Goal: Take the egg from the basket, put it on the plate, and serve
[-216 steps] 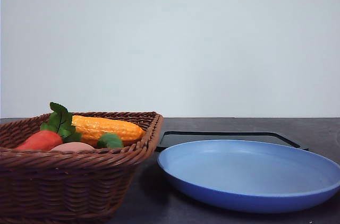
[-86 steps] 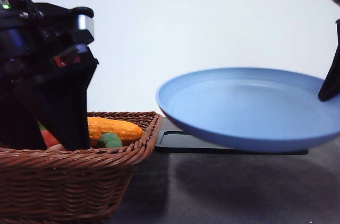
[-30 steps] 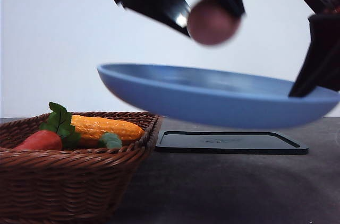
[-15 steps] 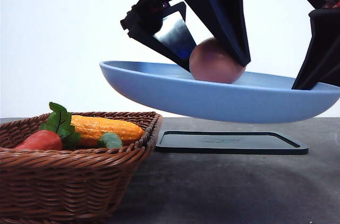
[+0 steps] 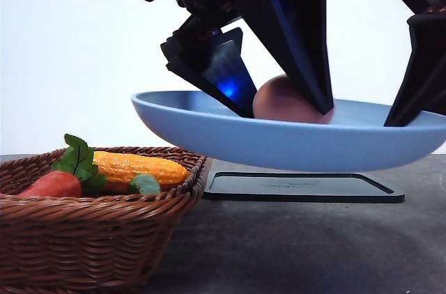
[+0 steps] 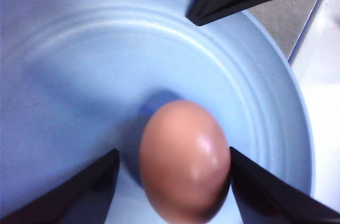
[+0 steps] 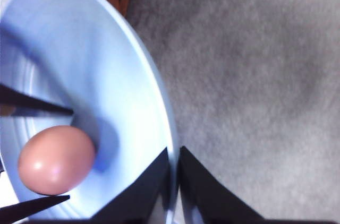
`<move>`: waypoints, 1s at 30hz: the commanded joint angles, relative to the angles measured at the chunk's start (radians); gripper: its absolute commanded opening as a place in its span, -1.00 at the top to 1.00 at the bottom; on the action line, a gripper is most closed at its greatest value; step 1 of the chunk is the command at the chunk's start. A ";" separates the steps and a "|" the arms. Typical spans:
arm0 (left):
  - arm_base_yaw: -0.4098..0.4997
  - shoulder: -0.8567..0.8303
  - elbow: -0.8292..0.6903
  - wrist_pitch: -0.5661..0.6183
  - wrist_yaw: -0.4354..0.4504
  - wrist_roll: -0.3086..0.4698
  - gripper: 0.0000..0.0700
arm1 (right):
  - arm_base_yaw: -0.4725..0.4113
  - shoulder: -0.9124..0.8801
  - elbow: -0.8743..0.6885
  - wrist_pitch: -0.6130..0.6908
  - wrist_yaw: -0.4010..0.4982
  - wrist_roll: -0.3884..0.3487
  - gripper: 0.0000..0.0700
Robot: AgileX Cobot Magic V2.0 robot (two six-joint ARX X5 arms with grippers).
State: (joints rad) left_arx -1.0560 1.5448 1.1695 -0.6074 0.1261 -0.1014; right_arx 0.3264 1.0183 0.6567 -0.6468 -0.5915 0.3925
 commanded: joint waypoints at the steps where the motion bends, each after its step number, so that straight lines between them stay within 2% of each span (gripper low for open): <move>1: -0.007 0.010 0.024 -0.007 -0.004 0.003 -0.24 | 0.005 0.007 0.021 -0.001 -0.011 -0.008 1.00; 5: 0.009 -0.022 0.070 -0.073 -0.007 0.004 -0.24 | 0.005 0.008 0.021 -0.041 -0.013 -0.011 1.00; 8: 0.025 -0.056 0.112 -0.141 -0.042 0.010 -0.24 | -0.003 0.008 0.021 -0.054 -0.013 -0.016 1.00; 12: 0.056 -0.119 0.158 -0.195 -0.079 0.031 -0.24 | -0.041 0.033 0.034 -0.051 -0.013 -0.023 1.00; 15: 0.088 -0.184 0.184 -0.220 -0.079 0.040 -0.23 | -0.080 0.081 0.065 -0.069 -0.015 -0.061 1.00; 23: 0.172 -0.386 0.215 -0.305 -0.080 0.054 -0.22 | -0.205 0.317 0.228 -0.102 -0.037 -0.179 1.00; 30: 0.237 -0.550 0.215 -0.322 -0.101 0.056 -0.22 | -0.272 0.556 0.462 -0.102 -0.037 -0.212 1.00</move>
State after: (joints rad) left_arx -0.8154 0.9979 1.3605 -0.9358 0.0300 -0.0620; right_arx 0.0560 1.5407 1.0801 -0.7544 -0.6136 0.2026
